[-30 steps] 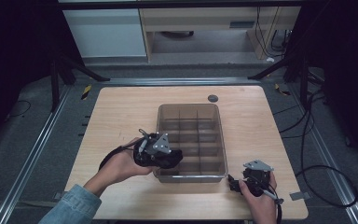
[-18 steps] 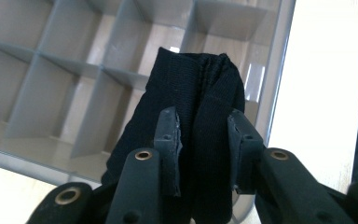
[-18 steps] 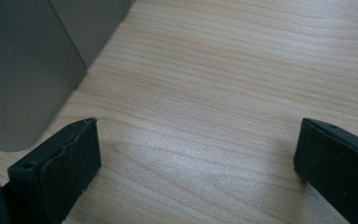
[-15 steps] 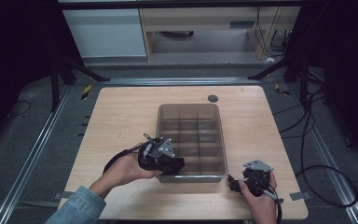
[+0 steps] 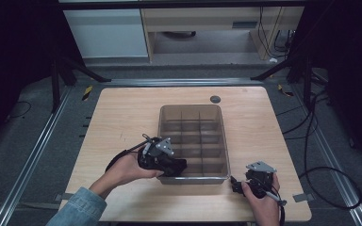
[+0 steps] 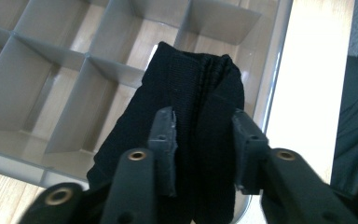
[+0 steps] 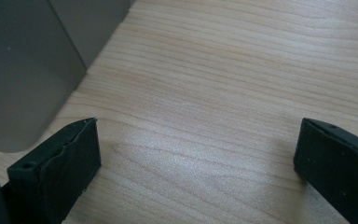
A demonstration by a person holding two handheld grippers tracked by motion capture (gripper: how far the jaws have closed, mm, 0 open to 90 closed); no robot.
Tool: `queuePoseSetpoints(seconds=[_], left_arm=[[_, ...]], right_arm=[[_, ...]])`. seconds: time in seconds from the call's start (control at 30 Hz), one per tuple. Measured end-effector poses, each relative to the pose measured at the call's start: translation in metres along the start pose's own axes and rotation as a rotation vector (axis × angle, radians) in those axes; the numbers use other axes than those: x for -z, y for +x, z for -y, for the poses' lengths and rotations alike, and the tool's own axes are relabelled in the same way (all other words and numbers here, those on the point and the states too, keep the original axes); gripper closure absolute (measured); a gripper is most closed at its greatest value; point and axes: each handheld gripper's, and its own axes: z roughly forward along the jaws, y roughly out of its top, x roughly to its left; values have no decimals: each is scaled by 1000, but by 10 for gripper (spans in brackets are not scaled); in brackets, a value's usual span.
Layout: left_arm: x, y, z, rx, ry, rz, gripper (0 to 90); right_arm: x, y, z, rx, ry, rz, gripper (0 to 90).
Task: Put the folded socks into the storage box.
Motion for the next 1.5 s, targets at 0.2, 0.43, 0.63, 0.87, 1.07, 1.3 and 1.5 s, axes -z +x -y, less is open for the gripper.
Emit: queuePoseSetpoints(seconds=[0.2,0.43,0.63,0.87,1.07,1.3,1.5], left_arm=[[13,1,-1,23,-78,1,354],[43,3,-13,22,-185,-52,394],[44,11,-18,35,-128,-82,715],[27,13,-22,15,-52,-85,889],[10,9,-23,-1,-5,-85,893],[-1,5,-12,12,0,-77,894],[-11,0,-7,4,49,-87,896]], right_arm=[[0,0,0,0,-2,2,7],[0,0,0,0,-2,2,7],[0,0,0,-2,-1,2,6],[0,0,0,-1,-2,2,7],[0,0,0,-1,-2,2,7],[0,0,0,0,-2,2,6],[0,0,0,0,-2,2,7]])
